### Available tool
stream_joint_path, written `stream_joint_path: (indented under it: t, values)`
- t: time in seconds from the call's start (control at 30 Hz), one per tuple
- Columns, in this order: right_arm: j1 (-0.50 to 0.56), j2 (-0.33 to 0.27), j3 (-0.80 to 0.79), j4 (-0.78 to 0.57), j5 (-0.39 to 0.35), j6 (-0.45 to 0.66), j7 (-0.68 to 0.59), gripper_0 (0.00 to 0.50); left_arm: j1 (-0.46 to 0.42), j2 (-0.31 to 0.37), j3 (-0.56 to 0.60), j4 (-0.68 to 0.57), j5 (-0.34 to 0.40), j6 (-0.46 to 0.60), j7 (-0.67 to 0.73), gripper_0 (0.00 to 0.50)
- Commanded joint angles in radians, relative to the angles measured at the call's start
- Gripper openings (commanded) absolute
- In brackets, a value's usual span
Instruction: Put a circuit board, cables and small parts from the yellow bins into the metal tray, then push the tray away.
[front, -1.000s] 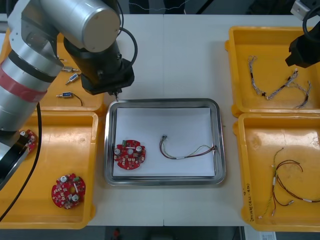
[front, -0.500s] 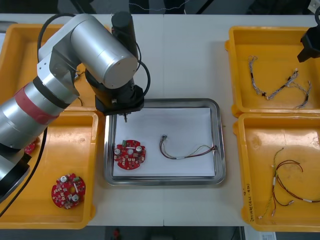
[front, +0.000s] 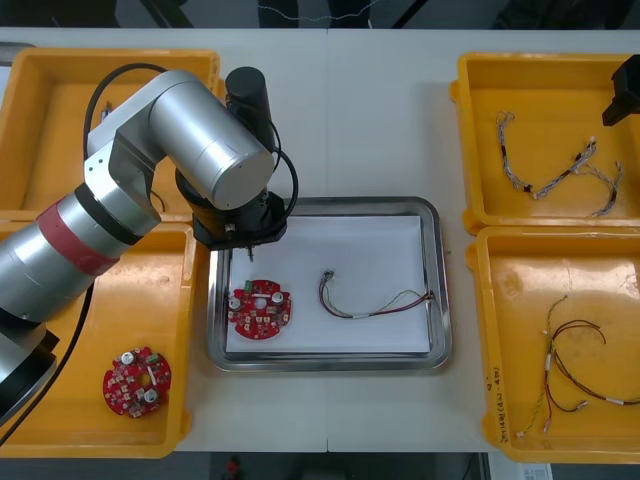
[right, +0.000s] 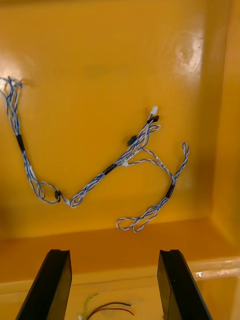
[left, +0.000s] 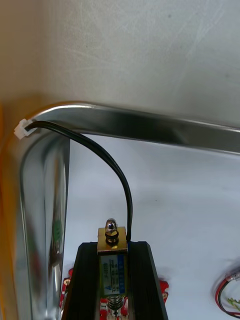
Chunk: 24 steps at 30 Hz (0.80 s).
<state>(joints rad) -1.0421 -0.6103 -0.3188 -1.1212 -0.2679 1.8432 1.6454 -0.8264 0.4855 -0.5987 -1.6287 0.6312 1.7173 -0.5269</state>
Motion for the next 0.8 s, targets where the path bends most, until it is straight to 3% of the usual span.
stream_joint_path:
  t: [0.03, 0.37, 0.4, 0.43, 0.53, 0.8]
  values:
    - [-0.055, -0.026, -0.016, 0.043, 0.022, -0.071, -0.001, 0.500, 0.007, -0.018, -0.021, 0.038, -0.022, -0.058, -0.038, 0.003]
    - [-0.108, -0.026, -0.025, 0.250, 0.055, -0.214, -0.012, 0.500, 0.007, -0.021, -0.027, 0.059, -0.028, -0.081, -0.033, 0.005]
    - [-0.111, -0.028, -0.026, 0.267, 0.058, -0.231, -0.015, 0.500, 0.007, -0.021, -0.027, 0.059, -0.028, -0.082, -0.033, 0.022]
    - [-0.111, -0.028, -0.026, 0.277, 0.059, -0.242, -0.016, 0.500, 0.007, -0.021, -0.027, 0.059, -0.027, -0.081, -0.031, 0.081]
    - [-0.111, -0.028, -0.029, 0.311, 0.068, -0.276, -0.019, 0.500, 0.007, -0.021, -0.027, 0.056, -0.030, -0.081, -0.027, 0.488]
    - [-0.110, -0.040, -0.048, 0.439, 0.070, -0.372, -0.056, 0.500, 0.006, -0.021, -0.027, 0.032, -0.041, -0.081, 0.001, 0.500]
